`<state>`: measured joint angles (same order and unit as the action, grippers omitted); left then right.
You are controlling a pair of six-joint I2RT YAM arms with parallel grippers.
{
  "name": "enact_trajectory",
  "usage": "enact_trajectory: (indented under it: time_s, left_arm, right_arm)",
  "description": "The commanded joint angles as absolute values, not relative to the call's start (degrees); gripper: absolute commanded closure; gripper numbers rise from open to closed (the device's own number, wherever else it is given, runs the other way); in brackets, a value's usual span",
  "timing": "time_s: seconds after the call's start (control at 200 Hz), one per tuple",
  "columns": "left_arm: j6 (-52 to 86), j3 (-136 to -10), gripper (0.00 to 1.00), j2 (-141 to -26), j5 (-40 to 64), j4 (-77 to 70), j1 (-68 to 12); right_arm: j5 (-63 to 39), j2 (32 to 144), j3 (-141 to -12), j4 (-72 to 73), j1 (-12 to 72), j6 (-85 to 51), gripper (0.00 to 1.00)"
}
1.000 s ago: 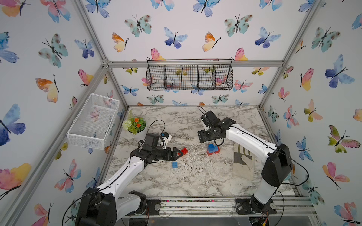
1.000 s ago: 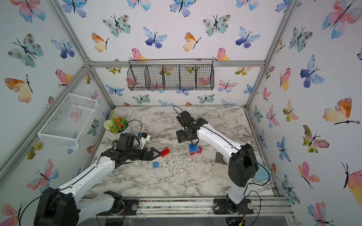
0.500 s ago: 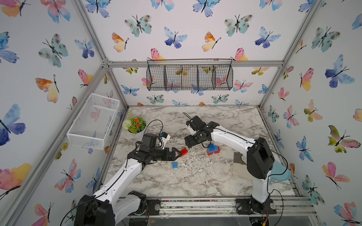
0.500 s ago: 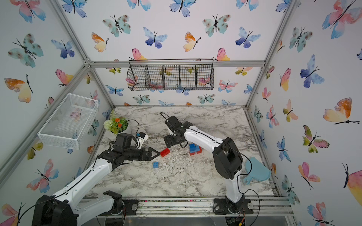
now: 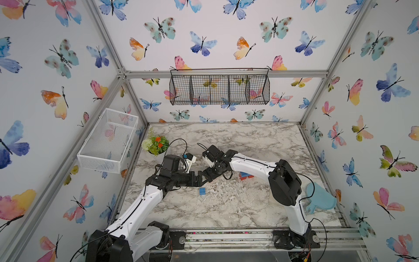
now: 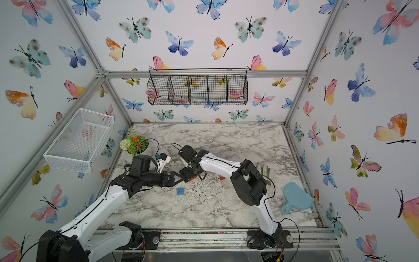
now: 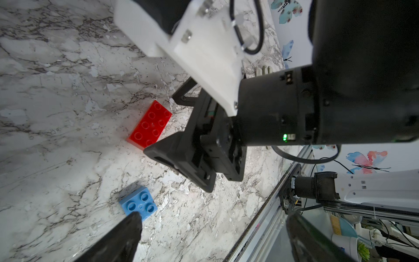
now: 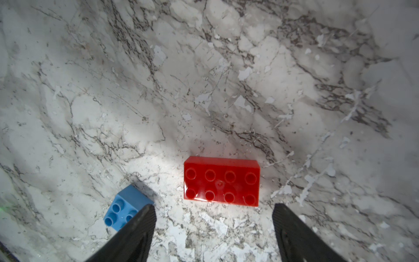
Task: Assemble a giraffe with lego
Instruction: Adjust the lego brick at the center of the board.
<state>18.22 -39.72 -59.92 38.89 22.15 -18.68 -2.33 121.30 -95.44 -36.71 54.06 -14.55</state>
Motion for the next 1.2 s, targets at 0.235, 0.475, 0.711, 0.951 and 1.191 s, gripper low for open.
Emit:
enact_trajectory:
  time_s: [0.235,0.475,0.711,0.951,1.191]
  left_arm:
    - [17.7,-39.1,0.02,-59.1,41.4,21.4,-18.3]
    - [17.8,-38.9,0.02,-59.2,41.5,21.0,-18.3]
    - [17.8,-39.0,0.02,-59.3,41.5,20.9,-18.3]
    - [17.7,-38.9,0.02,-59.2,41.5,20.8,-18.3]
    - [17.7,-38.9,0.02,-59.2,41.4,20.8,-18.3]
  right_arm:
    - [0.4,124.7,-97.6,-35.9,54.9,-12.9,0.16]
    - [1.5,126.5,-98.6,-36.1,55.3,-12.4,0.17]
    - [2.2,127.3,-98.5,-35.9,55.6,-12.4,0.19]
    - [3.4,127.6,-98.3,-35.7,55.8,-12.5,0.22]
    - [3.7,127.9,-98.5,-35.9,55.8,-12.4,0.25]
